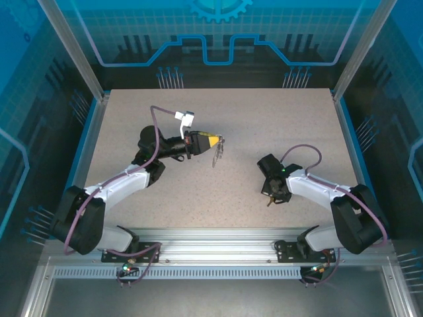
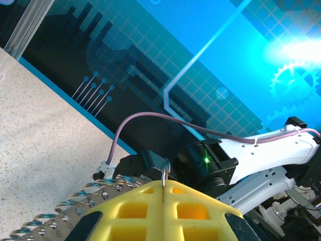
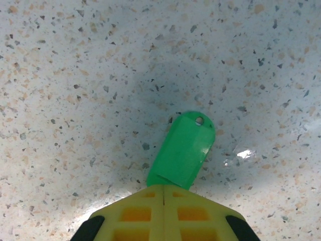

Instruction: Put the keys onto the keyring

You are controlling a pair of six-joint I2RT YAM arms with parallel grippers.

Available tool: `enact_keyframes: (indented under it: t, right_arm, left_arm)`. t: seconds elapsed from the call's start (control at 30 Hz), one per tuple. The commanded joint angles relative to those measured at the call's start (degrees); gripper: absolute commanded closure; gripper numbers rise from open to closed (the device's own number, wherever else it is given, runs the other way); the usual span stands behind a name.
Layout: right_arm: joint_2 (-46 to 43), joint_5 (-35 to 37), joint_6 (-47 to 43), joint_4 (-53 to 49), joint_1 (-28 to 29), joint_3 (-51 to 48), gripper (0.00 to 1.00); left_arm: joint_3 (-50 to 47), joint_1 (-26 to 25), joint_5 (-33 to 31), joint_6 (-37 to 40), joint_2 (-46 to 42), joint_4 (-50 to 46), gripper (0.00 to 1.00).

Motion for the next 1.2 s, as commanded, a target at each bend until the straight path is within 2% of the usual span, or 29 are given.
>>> enact_keyframes:
  t: [0.0, 0.23, 0.47, 0.67, 0.97, 1.17]
  right_arm:
    - [-1.0, -0.3, 0.1, -0.3, -0.6, -1.1, 1.00]
    - [-8.0, -2.9, -3.0, 0.8, -0.3, 0.3, 1.00]
    - [-19.0, -14.0, -14.0, 11.2, 0.0, 4.7, 1.00]
    - [-21.5, -24.6, -21.0, 19.4, -0.2, 9.3, 1.00]
    - [-23.7, -40.3, -27.0, 31.8, -2.0, 10.0, 1.00]
    - [-25.6, -47.1, -28.6, 34.9, -2.7, 9.4, 1.00]
  left_arm:
    - [-0.6, -0.5, -0.2, 0.7, 0.2, 2.9, 1.00]
    - [-0.5, -0.5, -0.1, 0.9, 0.3, 2.8, 1.00]
    - [0.2, -1.1, -0.1, 3.4, 0.1, 0.4, 1.00]
    - [1.9, -1.9, -1.1, 9.3, -1.3, -6.8, 1.00]
    - [6.9, -4.2, -4.7, 22.7, -4.5, -24.2, 1.00]
    - [7.7, -4.5, -5.5, 23.9, -4.8, -25.7, 1.00]
